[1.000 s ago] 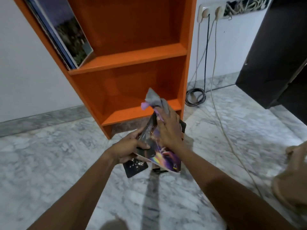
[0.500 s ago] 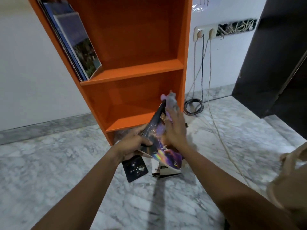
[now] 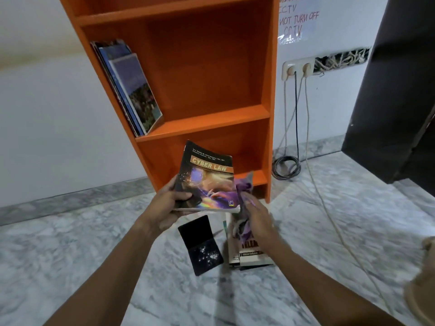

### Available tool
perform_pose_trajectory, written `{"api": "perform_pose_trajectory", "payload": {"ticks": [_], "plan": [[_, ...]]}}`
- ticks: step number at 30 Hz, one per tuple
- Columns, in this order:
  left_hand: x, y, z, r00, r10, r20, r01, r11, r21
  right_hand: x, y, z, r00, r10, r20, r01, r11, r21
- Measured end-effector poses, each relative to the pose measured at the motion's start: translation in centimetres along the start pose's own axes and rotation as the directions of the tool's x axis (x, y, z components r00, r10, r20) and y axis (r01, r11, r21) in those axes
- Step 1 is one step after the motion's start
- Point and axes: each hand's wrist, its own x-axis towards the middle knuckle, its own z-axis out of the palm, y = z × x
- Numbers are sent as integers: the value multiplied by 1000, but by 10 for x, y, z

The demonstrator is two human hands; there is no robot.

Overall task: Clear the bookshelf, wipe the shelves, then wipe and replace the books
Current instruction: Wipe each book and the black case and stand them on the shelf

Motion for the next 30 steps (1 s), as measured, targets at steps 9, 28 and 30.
{"api": "perform_pose_trajectory", "payload": {"ticks": [9, 28, 30], "plan": [[5, -5, 10, 995, 44, -95, -8, 938, 346, -6, -67, 26, 970, 137, 201, -184, 953, 241], [1, 35, 57, 985, -137, 109, 123, 984, 126, 4, -75, 52, 773, -591, 229, 632, 687, -358], [-1, 32, 56, 986, -121, 117, 111, 990, 83, 18, -88, 48, 842, -519, 148, 539, 788, -299]]}}
